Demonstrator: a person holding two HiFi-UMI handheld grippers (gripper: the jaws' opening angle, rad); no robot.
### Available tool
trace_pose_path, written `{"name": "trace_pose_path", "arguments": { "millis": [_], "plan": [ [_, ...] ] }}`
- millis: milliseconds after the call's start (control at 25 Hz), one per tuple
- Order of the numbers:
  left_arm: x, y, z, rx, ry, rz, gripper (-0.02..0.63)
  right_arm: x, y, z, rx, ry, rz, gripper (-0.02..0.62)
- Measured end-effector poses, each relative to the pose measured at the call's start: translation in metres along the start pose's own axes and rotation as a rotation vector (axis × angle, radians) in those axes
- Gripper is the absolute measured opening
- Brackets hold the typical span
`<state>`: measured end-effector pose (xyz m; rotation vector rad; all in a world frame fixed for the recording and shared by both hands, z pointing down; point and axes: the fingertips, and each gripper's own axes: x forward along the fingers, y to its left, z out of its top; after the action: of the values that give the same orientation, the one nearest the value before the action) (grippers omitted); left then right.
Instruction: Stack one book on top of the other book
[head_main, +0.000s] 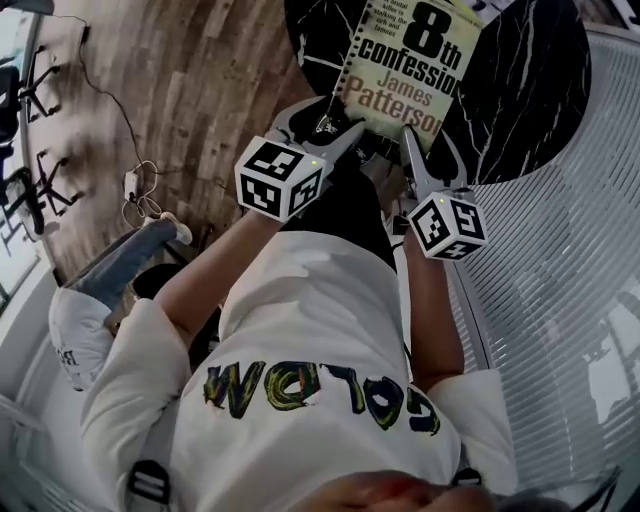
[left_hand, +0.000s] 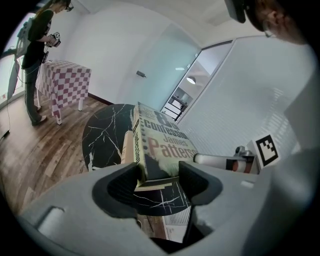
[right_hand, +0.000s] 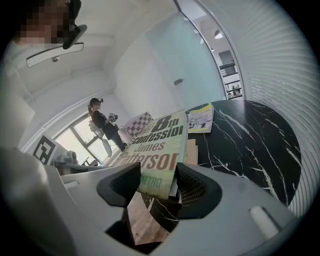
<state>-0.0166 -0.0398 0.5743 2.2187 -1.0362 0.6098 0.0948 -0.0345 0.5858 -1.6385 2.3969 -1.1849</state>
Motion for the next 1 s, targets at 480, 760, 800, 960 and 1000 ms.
{"name": "trace_pose_path", "arguments": {
  "millis": [480,760,800,960,1000],
  "plan": [
    [0.007,0.005,0.002,0.019,0.054,0.039,0.256,0.007,-0.006,-0.004,0.051,0.053,-0.003,0.230],
    [0.017,0.014,-0.006,0.045,0.077,0.041,0.255,0.017,-0.012,-0.015,0.051,0.078,-0.019,0.232],
    [0.018,0.015,-0.007,0.045,0.081,0.041,0.255,0.018,-0.013,-0.016,0.049,0.082,-0.022,0.232],
    [0.024,0.019,-0.010,0.041,0.091,0.051,0.255,0.023,-0.017,-0.021,0.046,0.100,-0.024,0.230],
    [0.025,0.020,-0.011,0.040,0.093,0.054,0.255,0.023,-0.017,-0.022,0.046,0.104,-0.024,0.230]
  ]
}}
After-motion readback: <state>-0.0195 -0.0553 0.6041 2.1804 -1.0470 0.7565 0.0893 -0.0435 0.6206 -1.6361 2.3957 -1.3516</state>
